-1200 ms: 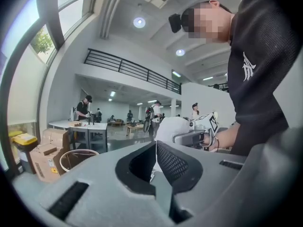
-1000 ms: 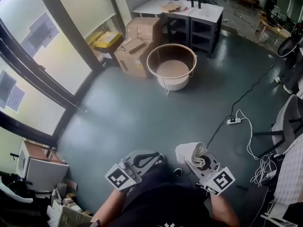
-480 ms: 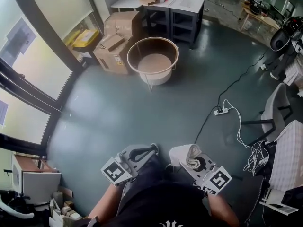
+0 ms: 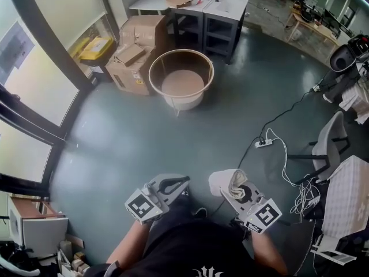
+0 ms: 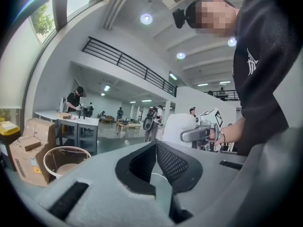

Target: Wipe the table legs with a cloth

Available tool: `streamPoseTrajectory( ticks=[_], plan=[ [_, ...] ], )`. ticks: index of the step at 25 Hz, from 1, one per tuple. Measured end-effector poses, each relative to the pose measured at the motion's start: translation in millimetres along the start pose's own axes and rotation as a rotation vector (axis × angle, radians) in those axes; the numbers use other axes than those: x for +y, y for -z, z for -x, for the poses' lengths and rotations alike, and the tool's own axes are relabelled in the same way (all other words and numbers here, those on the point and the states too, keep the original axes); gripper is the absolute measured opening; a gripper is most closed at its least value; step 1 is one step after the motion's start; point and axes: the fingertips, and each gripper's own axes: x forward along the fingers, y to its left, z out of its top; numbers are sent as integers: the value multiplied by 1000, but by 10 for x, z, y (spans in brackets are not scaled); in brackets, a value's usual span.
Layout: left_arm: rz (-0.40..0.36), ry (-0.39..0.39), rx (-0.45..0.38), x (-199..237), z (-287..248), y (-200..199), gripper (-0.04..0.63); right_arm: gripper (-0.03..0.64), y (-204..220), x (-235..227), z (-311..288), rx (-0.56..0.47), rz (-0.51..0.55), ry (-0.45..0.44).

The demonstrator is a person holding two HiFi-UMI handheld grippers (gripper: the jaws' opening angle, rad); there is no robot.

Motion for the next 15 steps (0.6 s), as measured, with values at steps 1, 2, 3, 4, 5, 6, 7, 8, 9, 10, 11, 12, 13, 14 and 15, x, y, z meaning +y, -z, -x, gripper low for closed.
streamPoseTrajectory(
  ticks=[1,2,3,4,5,6,7,8,9,10,11,12,13,14,15],
  plan=[
    [2,8,0,100,-16,-5,6,75,-23,-71,-72,5,1,11],
    [5,19,2,196,-34,-7,6,75,-54,-138,-142,5,-1,20],
    [11,31,2,290,-52,-14,6,75,-94,-200,-209,3,-6,25],
    [18,43,-1,385,-69,-28,7,75,-140,-257,-277,0,-10,30],
    [21,54,-6,483,-84,-47,8,75,-185,-307,-351,0,-12,34],
    [16,64,-13,582,-94,-64,7,75,-222,-353,-433,3,-10,39],
    [6,75,-17,681,-101,-71,8,75,-249,-397,-519,8,-7,46],
    [2,84,-18,775,-102,-72,8,75,-266,-440,-604,14,-7,55],
    [5,91,-19,866,-101,-71,8,75,-278,-486,-681,20,-9,66],
    [9,96,-21,955,-101,-71,8,75,-288,-538,-750,27,-11,79],
    [17,100,-22,1040,-107,-76,8,75,-297,-593,-811,35,-8,92],
    [29,103,-23,1121,-118,-86,8,75,-306,-649,-867,43,-4,104],
    [41,107,-24,1200,-126,-94,8,75,-316,-699,-923,49,-1,114],
    [48,113,-27,1278,-129,-95,8,74,-327,-739,-980,54,1,121],
    [51,119,-31,1353,-126,-88,8,75,-339,-767,-1037,58,1,125]
  ],
)
